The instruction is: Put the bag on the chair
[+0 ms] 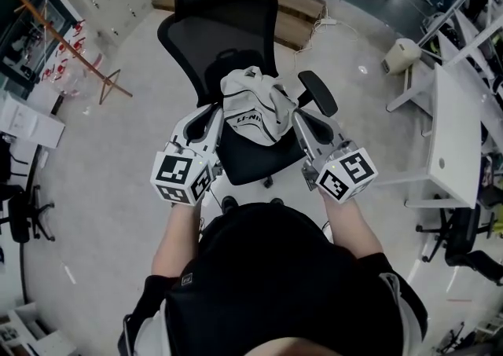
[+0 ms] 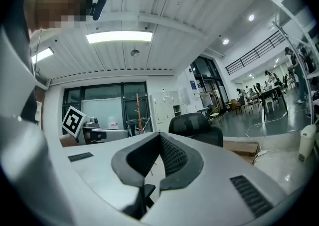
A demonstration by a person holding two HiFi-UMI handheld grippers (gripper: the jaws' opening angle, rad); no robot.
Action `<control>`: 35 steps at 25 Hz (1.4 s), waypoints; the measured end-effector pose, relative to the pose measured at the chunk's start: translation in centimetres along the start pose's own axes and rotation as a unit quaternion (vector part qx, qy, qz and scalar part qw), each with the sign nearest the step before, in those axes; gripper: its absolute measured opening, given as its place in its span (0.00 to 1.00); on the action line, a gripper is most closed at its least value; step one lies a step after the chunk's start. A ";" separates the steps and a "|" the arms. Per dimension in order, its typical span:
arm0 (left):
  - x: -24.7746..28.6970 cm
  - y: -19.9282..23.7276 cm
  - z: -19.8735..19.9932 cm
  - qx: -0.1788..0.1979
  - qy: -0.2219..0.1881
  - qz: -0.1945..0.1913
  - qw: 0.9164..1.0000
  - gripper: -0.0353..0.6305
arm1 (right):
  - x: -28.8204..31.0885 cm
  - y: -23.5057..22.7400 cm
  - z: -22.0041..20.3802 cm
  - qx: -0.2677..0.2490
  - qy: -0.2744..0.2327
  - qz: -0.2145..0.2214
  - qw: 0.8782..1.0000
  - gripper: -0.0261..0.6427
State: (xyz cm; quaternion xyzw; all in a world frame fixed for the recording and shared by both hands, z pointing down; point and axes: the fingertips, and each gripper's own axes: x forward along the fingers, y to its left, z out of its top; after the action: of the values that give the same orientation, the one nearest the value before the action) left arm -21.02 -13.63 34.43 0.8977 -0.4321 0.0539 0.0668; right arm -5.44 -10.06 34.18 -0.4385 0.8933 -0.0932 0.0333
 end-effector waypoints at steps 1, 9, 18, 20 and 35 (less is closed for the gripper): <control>0.5 0.1 0.0 0.006 0.002 -0.002 1.000 0.13 | 0.5 -0.4 -0.1 0.011 -0.002 -0.001 1.000 0.08; 1.3 0.9 -0.1 0.025 0.003 -0.015 1.000 0.12 | 2.4 -0.8 -0.6 0.042 0.001 -0.010 0.999 0.08; -0.7 3.6 -2.9 0.025 0.030 0.003 0.999 0.12 | 1.3 -0.6 -2.4 0.027 0.024 -0.027 0.999 0.08; -0.8 3.7 -3.0 0.024 0.030 0.002 0.999 0.12 | 1.5 -0.6 -2.2 0.024 0.023 -0.029 0.999 0.08; -1.1 5.6 -2.7 0.006 0.029 0.027 0.999 0.12 | 3.1 0.0 -1.1 0.019 0.014 -0.017 1.000 0.08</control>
State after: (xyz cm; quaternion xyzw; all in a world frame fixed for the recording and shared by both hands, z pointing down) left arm -26.17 -15.82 37.37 0.8843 -0.4534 0.0847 0.0723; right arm -7.46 -12.37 35.37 -0.4515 0.8842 -0.1166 0.0277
